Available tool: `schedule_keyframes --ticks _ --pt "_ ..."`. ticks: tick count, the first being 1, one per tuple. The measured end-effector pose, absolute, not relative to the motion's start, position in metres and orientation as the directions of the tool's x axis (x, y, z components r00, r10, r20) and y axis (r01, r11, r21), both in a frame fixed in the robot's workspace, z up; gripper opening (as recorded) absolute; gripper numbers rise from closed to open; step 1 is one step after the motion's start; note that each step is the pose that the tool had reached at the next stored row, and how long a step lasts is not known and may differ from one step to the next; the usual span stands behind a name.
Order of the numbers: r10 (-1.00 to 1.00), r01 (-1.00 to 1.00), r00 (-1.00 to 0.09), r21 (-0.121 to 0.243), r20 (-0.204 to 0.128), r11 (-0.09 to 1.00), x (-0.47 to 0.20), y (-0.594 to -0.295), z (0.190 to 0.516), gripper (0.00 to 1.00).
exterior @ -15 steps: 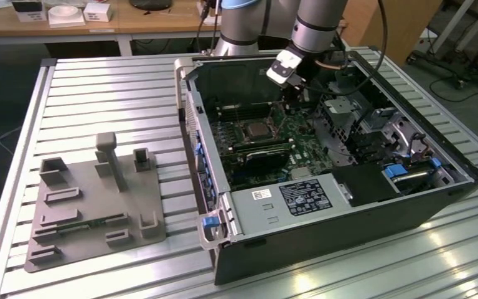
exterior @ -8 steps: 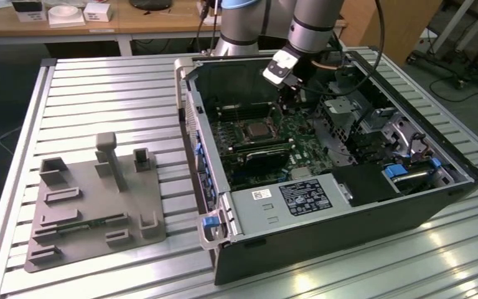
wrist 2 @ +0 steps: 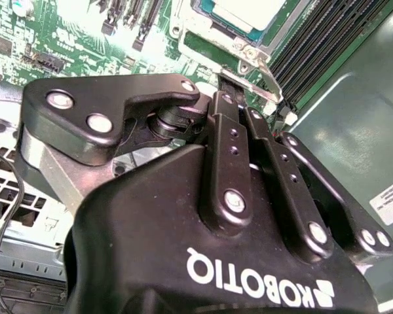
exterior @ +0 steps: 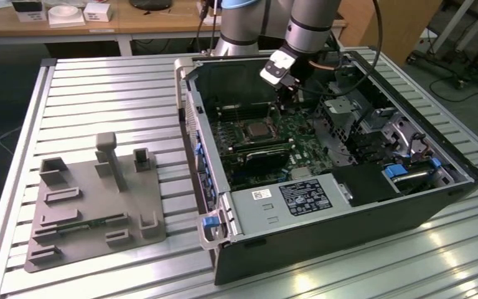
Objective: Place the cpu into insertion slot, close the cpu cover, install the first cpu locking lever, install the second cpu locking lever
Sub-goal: 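Close the cpu cover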
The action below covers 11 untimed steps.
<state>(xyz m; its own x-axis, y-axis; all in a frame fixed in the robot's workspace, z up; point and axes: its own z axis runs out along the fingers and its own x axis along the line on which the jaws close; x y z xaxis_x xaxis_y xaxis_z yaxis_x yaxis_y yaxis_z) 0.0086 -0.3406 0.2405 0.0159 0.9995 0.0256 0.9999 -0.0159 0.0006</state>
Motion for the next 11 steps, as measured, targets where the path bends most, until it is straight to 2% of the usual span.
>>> schedule_keyframes --ticks 11 --pt "1.000 1.000 0.016 0.001 0.026 -0.016 0.0015 -0.3406 0.2404 0.11"
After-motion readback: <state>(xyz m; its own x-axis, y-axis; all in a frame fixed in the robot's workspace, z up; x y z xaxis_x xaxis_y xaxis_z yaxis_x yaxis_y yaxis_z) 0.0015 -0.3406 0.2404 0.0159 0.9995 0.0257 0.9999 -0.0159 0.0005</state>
